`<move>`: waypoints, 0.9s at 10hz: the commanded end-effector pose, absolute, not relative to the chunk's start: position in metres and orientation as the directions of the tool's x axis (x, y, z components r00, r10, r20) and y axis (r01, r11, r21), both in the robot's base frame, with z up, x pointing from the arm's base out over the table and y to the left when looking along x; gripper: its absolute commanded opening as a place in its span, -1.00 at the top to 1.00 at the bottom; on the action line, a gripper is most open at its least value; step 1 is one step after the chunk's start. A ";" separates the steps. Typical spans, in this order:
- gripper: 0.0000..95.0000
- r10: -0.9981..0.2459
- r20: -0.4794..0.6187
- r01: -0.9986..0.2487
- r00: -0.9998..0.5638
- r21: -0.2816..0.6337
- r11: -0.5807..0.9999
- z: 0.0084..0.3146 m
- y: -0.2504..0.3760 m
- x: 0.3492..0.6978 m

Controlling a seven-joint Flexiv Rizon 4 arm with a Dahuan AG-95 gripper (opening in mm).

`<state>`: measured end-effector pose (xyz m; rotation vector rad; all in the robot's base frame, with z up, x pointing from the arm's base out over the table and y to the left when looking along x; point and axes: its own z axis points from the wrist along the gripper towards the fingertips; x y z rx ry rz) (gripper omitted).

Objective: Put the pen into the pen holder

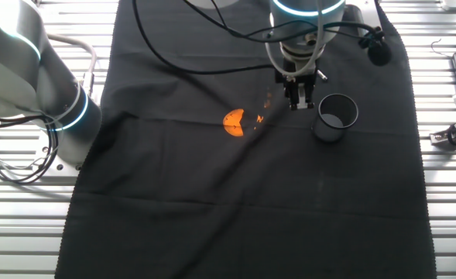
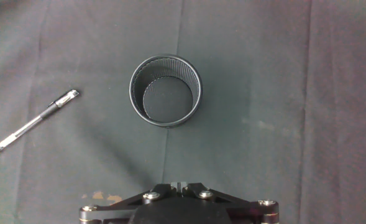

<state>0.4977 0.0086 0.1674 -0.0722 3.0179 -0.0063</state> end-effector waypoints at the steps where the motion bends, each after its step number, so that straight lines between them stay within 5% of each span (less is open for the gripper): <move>1: 1.00 -0.020 -0.126 -0.017 -0.992 -0.021 1.000 0.156 0.032 0.505; 9: 1.00 0.034 -0.125 0.035 -0.992 -0.010 0.999 0.159 0.099 0.550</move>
